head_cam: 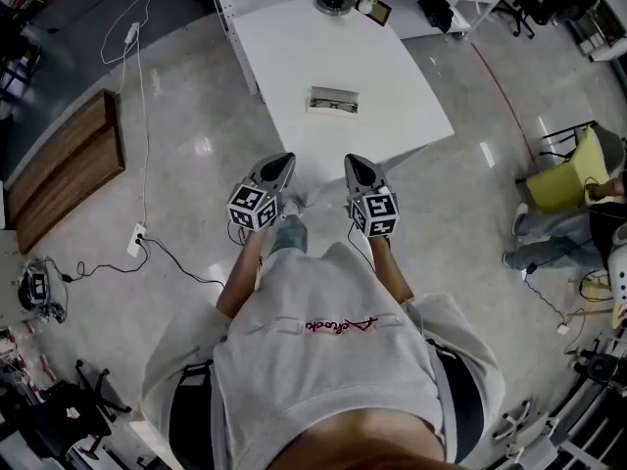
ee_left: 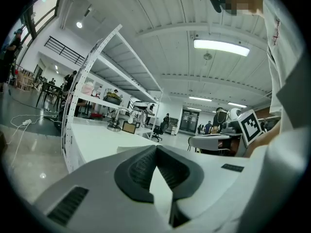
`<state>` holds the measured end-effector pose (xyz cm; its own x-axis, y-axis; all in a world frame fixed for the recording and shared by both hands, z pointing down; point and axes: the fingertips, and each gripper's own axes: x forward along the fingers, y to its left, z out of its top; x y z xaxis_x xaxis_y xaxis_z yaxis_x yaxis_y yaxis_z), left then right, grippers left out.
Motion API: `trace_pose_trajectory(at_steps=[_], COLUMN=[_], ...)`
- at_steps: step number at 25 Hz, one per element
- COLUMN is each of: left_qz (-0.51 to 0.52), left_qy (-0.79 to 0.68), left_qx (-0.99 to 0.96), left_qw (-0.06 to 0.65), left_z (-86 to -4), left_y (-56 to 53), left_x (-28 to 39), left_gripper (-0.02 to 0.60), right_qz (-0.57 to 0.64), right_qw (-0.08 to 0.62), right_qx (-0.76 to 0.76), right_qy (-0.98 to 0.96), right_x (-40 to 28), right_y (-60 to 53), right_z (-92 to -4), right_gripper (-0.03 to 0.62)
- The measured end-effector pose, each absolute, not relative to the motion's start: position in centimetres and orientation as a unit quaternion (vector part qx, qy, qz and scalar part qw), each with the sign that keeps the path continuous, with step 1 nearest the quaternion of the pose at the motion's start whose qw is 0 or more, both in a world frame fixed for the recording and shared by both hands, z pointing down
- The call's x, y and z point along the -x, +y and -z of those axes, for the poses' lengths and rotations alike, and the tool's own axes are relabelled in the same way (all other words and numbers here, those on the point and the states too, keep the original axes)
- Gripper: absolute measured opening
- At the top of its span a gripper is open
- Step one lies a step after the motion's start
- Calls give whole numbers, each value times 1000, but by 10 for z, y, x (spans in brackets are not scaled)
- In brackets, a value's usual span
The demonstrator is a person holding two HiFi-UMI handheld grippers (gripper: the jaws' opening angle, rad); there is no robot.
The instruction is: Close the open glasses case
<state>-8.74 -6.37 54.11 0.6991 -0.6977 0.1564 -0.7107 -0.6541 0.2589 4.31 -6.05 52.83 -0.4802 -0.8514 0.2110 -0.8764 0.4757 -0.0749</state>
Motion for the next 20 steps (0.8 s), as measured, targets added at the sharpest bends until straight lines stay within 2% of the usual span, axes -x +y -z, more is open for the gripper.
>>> trace_pose_trajectory(at_steps=[20], left_qz=[-26], left_qy=[-330], left_qx=[-928], left_qw=[170], left_z=[-538], left_y=[-231], left_x=[88], left_gripper=[26], right_qz=[-93], right_qw=[76], right_qx=[-553], right_qy=[-825], right_x=[-37], right_y=[-216], right_z=[-517], right_gripper=[25])
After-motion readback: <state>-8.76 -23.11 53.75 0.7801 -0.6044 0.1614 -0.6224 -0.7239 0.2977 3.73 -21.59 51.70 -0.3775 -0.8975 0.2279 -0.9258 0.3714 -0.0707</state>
